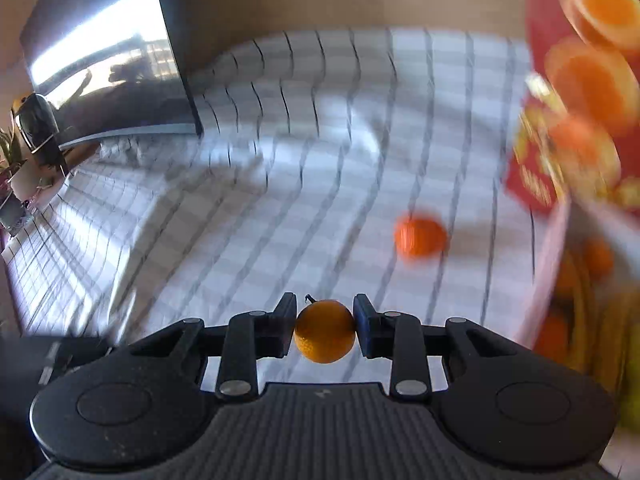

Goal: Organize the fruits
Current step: 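Grasp a mandarin with the left gripper while the right gripper holds its mandarin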

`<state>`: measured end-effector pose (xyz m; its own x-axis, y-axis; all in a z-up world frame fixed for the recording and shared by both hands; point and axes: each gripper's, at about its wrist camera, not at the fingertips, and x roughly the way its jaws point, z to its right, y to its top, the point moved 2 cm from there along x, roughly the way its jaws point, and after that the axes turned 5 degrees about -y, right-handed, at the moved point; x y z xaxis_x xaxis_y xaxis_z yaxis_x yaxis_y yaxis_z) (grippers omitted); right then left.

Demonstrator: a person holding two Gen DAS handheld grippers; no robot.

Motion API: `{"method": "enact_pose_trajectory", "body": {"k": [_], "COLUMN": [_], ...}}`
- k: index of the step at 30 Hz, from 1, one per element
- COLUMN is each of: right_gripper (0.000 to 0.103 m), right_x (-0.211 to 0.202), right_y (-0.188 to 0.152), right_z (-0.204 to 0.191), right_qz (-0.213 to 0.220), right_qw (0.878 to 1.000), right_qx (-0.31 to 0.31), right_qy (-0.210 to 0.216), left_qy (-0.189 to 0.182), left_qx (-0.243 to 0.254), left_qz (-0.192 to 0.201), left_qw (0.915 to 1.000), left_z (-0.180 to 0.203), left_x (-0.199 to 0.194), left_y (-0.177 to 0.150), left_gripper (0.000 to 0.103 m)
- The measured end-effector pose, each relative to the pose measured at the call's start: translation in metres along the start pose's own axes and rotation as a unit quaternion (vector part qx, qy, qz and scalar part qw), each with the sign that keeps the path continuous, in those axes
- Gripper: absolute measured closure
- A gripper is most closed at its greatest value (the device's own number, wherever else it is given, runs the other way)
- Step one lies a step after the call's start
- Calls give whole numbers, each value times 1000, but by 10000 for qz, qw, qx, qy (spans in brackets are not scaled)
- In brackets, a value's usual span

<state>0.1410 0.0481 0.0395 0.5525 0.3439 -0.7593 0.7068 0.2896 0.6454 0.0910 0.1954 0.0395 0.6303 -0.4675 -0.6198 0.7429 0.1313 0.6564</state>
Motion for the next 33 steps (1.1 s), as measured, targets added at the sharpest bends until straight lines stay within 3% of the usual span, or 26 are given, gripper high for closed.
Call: {"method": "enact_pose_trajectory", "body": {"k": [3, 7, 12, 14, 18, 21, 24, 29, 33], "right_gripper": [72, 72, 72, 72, 72, 64, 58, 55, 55], "right_x": [-6, -18, -27, -28, -30, -33, -37, -45, -52], "right_y": [-44, -85, -110, -115, -119, -120, -121, -127, -128], "right_z": [6, 11, 21, 24, 26, 28, 30, 41, 45], "right_qz": [-66, -17, 74, 133, 259, 326, 338, 267, 294], "right_qw": [9983, 9970, 9955, 9954, 9957, 9958, 9951, 9946, 9935], "right_qx": [43, 55, 283, 263, 209, 167, 168, 303, 263], "right_qy": [-569, -769, -905, -911, -864, -841, -917, -955, -1067], "left_qy": [-136, -100, 440, 652, 1050, 1210, 1203, 1142, 919], "left_qx": [205, 678, 1019, 1220, 1565, 1610, 1565, 1489, 1078], "left_qz": [-71, 1, 109, -44, -528, -673, -712, -720, -700], "left_qw": [9997, 9977, 9938, 9904, 9807, 9772, 9777, 9796, 9874], "left_z": [8, 21, 29, 35, 41, 41, 38, 36, 31], "left_x": [23, 55, 102, 123, 158, 170, 177, 182, 172], "left_y": [18, 54, 106, 120, 128, 126, 126, 126, 123], "left_gripper": [40, 40, 40, 40, 40, 41, 49, 50, 51]}}
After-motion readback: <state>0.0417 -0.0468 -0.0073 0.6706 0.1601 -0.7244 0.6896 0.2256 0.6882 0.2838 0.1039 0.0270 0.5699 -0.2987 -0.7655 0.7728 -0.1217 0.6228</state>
